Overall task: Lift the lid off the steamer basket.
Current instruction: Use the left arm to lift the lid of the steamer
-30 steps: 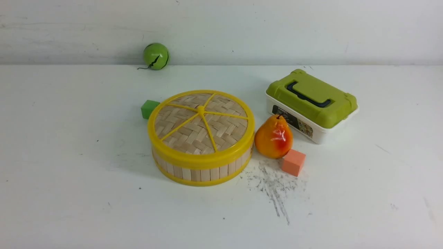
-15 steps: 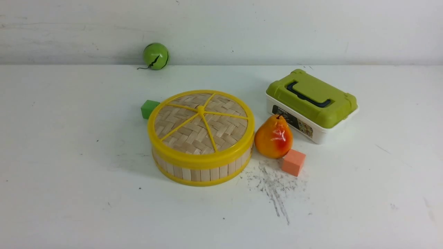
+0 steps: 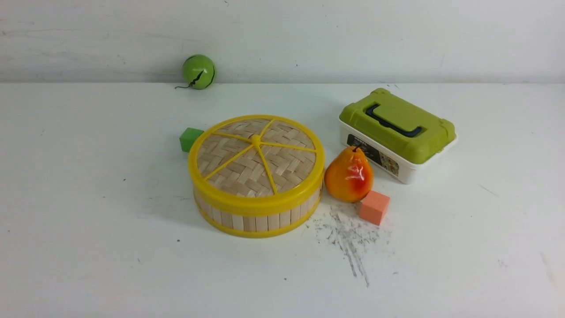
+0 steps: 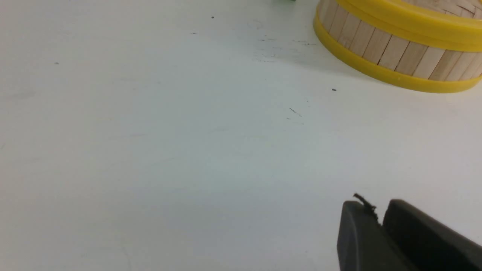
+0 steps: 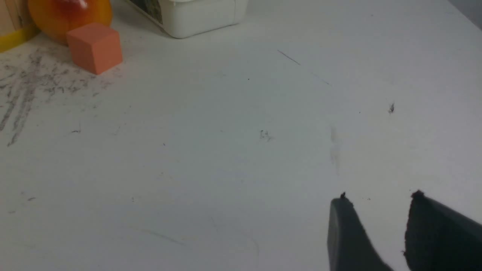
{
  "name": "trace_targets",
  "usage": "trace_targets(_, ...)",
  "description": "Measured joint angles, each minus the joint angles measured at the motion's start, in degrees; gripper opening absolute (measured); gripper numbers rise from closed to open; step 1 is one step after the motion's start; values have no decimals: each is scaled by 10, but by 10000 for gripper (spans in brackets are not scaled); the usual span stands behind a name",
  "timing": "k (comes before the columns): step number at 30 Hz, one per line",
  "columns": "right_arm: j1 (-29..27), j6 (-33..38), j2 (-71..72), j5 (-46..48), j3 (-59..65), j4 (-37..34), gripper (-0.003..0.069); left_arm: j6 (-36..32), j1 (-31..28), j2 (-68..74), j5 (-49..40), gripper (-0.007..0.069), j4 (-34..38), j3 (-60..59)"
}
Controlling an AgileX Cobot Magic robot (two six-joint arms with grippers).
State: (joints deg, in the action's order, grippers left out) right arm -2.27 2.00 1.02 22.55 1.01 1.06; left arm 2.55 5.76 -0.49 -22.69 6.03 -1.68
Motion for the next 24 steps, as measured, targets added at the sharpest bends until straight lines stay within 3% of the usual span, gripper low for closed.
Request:
trace_targets(8,0,0,0,0,0,0,240,0,0,0,31,93,0,0)
trace_targets(18,0,0,0,0,0,0,240,0,0,0,328,101,2,0)
trace_targets(24,0,0,0,0,0,0,240,0,0,0,378,104,2,0)
